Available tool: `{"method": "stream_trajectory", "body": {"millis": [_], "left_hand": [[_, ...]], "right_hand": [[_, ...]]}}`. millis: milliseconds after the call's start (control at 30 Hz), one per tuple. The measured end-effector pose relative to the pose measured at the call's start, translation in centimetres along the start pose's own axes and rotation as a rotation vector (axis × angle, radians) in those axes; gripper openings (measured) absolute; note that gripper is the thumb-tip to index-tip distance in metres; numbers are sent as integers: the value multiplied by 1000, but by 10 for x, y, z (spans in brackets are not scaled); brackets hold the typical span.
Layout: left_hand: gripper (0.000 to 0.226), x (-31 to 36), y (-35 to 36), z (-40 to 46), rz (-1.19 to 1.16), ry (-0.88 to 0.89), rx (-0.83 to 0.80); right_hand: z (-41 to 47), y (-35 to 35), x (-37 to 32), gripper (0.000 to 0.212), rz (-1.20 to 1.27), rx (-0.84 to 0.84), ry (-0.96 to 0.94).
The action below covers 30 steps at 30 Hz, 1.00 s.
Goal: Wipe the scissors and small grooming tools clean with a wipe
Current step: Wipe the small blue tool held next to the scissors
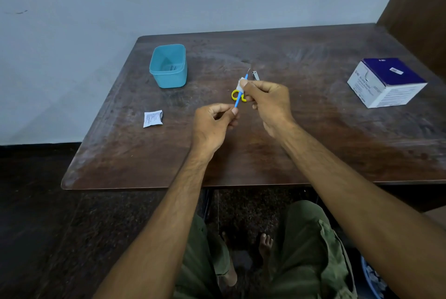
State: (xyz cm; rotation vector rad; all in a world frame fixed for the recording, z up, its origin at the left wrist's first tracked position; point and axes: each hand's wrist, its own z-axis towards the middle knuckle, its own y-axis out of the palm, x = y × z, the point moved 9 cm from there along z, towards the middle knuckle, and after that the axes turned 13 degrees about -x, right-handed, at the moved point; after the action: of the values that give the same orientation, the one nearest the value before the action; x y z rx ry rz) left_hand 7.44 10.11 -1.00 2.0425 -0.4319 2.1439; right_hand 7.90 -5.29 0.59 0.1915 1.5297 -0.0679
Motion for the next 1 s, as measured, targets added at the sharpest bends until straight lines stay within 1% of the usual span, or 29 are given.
{"method": "stream_trajectory", "body": {"millis": [133, 267, 333, 433, 567, 600, 667, 700, 767, 867, 1000], "left_hand": [[8, -6, -12, -3, -7, -38, 61], [12, -15, -37, -2, 29, -82, 163], [15, -15, -58, 5, 81, -107, 230], [20, 3, -96, 26, 311, -118, 323], [21, 34, -143, 58, 603, -196, 434], [21, 39, -150, 66, 649, -216, 435], [19, 45, -162, 86, 758, -259, 414], [22, 46, -168, 95, 823, -287, 410], [31, 47, -177, 110, 947, -331, 411], [33, 43, -183, 130, 1138, -340, 389], [36, 35, -177, 153, 1383, -323, 304]], "right_hand": [[1, 7, 14, 16, -23, -3, 8], [8, 17, 28, 23, -45, -7, 28], [16, 23, 29, 22, -92, -11, 20], [35, 32, 23, 18, -170, -28, 1], [66, 54, 8, 29, -322, -68, -30], [74, 59, 3, 30, -366, -71, -42], [92, 70, -4, 25, -473, -74, -45], [101, 74, -7, 24, -521, -75, -46], [115, 82, -8, 25, -536, -86, -58], [132, 87, -2, 21, -553, -86, -59], [147, 86, 15, 20, -591, -101, -45]]}}
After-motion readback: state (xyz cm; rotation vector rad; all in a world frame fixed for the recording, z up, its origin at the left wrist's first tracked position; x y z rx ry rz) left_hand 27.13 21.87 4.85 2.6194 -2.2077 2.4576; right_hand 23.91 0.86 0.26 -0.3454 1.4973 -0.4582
